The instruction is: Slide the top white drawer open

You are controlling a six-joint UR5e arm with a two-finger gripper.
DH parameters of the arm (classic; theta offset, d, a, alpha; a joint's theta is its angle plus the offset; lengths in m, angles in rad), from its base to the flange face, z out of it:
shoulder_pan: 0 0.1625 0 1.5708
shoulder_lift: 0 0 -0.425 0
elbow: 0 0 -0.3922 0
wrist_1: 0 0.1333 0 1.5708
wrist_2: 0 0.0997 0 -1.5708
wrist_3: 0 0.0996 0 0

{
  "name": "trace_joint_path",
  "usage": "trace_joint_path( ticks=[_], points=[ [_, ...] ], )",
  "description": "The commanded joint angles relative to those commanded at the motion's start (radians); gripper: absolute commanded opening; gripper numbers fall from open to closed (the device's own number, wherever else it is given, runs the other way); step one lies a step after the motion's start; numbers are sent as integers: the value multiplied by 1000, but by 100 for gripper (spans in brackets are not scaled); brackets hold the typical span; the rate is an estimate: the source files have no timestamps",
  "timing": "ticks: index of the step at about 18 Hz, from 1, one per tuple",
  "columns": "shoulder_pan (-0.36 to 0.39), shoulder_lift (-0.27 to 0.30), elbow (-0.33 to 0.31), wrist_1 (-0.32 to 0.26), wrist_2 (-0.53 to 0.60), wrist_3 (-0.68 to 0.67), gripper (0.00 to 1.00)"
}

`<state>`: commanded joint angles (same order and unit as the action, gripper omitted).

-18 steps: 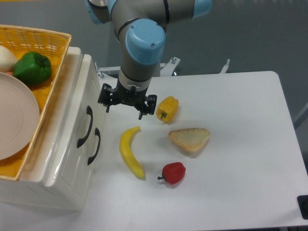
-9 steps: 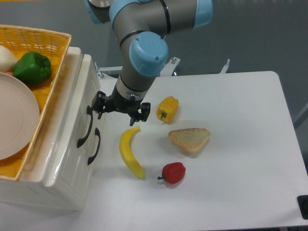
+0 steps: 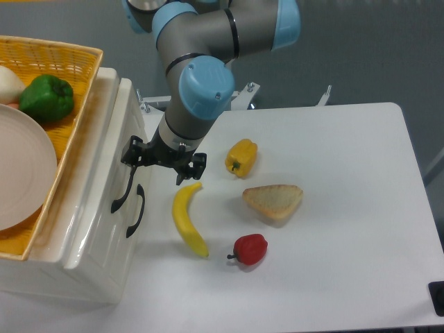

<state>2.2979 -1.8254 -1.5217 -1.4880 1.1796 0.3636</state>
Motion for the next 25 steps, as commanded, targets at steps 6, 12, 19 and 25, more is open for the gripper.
trace_joint_path(
  ticks=[6,12,19,25],
  points=[
    [-6,-6,0,0,0,2,100],
    [-12,-15,0,3,3,3,100],
    [-17,-29,0,15,6,9,100],
    [-23,-41,0,20,9,11,100]
  ],
)
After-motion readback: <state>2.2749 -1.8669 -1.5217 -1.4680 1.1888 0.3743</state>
